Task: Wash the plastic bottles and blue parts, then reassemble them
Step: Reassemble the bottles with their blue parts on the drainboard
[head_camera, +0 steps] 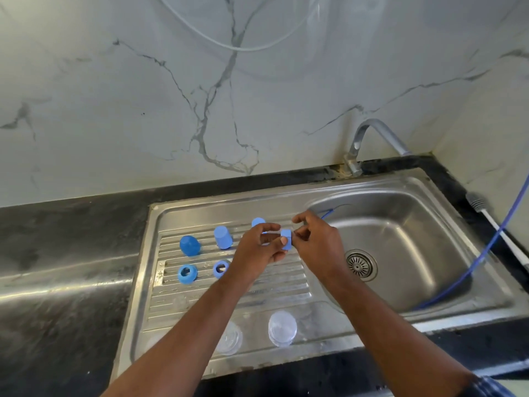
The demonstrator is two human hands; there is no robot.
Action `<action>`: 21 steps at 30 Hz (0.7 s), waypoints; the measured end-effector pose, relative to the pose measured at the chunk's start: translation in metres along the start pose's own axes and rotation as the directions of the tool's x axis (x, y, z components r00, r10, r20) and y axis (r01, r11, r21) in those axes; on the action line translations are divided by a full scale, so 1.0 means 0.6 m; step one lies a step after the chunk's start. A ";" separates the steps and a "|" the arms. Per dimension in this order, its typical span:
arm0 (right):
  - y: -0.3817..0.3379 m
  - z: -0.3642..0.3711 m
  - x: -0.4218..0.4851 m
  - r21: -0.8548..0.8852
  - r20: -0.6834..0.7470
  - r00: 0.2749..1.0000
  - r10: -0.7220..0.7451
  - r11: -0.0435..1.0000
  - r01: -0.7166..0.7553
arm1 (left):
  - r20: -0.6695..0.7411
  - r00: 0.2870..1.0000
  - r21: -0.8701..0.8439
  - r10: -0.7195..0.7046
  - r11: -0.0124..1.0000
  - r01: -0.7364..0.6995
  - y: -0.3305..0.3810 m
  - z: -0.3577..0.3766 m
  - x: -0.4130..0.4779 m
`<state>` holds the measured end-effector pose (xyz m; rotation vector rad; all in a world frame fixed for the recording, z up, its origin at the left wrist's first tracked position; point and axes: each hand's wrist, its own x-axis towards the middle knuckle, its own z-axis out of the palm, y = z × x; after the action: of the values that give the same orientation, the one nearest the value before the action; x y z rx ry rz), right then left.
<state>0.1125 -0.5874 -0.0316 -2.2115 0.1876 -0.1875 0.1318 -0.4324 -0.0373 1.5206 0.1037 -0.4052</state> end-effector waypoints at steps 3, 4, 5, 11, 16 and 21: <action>-0.007 -0.006 -0.002 0.042 0.064 0.998 0.001 0.999 -0.004 | -0.049 0.998 -0.022 0.025 0.999 -0.026 0.004 0.001 -0.004; -0.012 -0.010 -0.004 0.086 0.109 0.994 0.013 0.996 -0.023 | -0.074 0.997 -0.013 0.034 0.999 -0.035 0.005 0.001 -0.005; -0.016 -0.011 -0.006 0.120 0.152 0.988 0.018 0.992 -0.037 | -0.090 0.995 0.015 0.049 0.999 -0.048 0.006 0.002 -0.007; -0.016 -0.016 -0.012 0.197 0.136 0.990 0.019 0.979 -0.046 | 0.042 0.998 -0.088 0.053 0.995 -0.049 0.014 0.006 -0.022; -0.016 -0.020 -0.020 0.255 0.085 0.996 0.022 0.966 -0.043 | -0.013 0.995 0.010 0.099 0.995 -0.099 0.018 0.009 -0.020; -0.012 -0.028 -0.026 0.351 0.213 0.977 0.000 0.933 -0.076 | 0.029 0.995 0.050 0.093 0.994 -0.095 0.027 0.004 -0.027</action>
<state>0.0945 -0.5932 -0.0169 -1.8458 0.0719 0.0345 0.1214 -0.4314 -0.0167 1.5633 0.0005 -0.3553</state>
